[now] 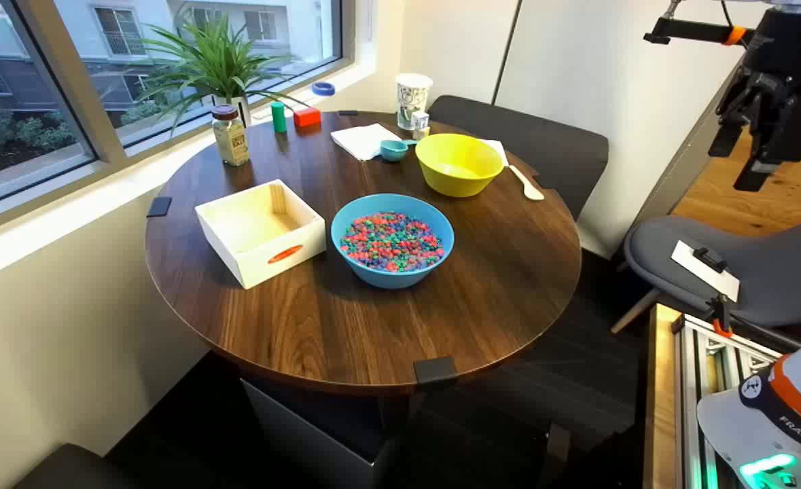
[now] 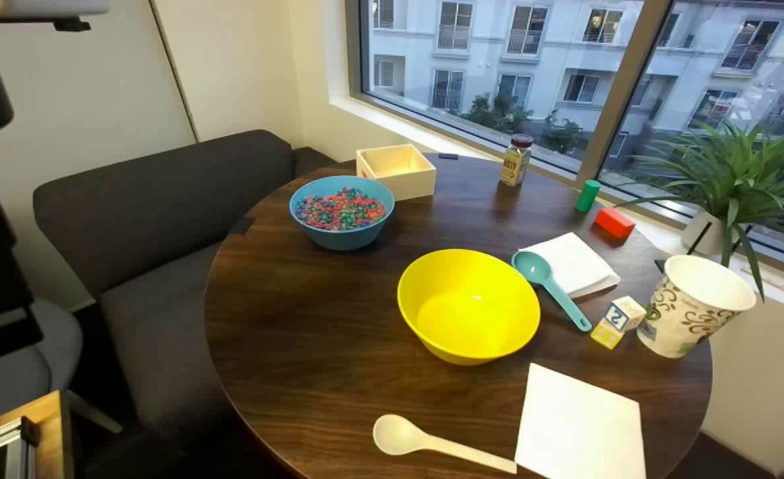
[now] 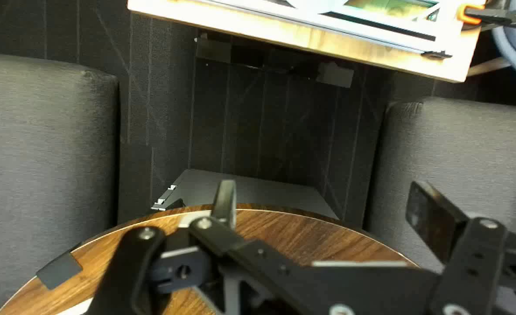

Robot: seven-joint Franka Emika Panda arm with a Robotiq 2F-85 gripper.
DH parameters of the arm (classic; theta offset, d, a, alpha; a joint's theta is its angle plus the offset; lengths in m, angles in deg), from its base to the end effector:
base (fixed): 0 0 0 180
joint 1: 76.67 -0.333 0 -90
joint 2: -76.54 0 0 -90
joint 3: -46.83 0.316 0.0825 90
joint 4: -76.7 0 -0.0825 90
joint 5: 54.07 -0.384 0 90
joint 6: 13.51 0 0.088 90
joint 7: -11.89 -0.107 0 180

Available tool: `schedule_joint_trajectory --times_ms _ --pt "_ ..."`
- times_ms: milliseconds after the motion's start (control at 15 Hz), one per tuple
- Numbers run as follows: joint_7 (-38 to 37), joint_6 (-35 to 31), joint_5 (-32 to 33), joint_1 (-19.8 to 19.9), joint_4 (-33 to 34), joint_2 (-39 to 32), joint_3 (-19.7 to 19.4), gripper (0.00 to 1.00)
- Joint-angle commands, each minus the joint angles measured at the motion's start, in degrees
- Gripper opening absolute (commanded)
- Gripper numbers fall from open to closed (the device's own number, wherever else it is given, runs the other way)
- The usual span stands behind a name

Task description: Flip the yellow bowl over

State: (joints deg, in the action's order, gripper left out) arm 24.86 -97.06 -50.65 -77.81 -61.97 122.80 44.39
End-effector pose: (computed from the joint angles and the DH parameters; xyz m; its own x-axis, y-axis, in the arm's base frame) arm 0.2863 -0.0166 0.5578 0.9643 0.2132 -0.1569 0.2149 -0.9766 -0.0065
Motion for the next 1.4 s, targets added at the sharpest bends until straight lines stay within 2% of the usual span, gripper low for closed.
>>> schedule_joint_trajectory --times_ms 0,733,800,1000,1333 --pt "-0.4 0.1 0.3 -0.7 0.1 0.0 -0.5 1.00" --pt "-0.4 0.1 0.3 -0.7 0.1 0.0 -0.5 1.00" --pt "-2.3 -3.2 2.7 1.0 -0.6 -1.0 -0.4 1.00" --pt "-2.8 -11.3 3.0 1.5 -0.9 -4.0 -2.3 1.00" --pt "-7.4 -33.9 2.9 3.4 -3.5 -10.5 -2.3 1.00"
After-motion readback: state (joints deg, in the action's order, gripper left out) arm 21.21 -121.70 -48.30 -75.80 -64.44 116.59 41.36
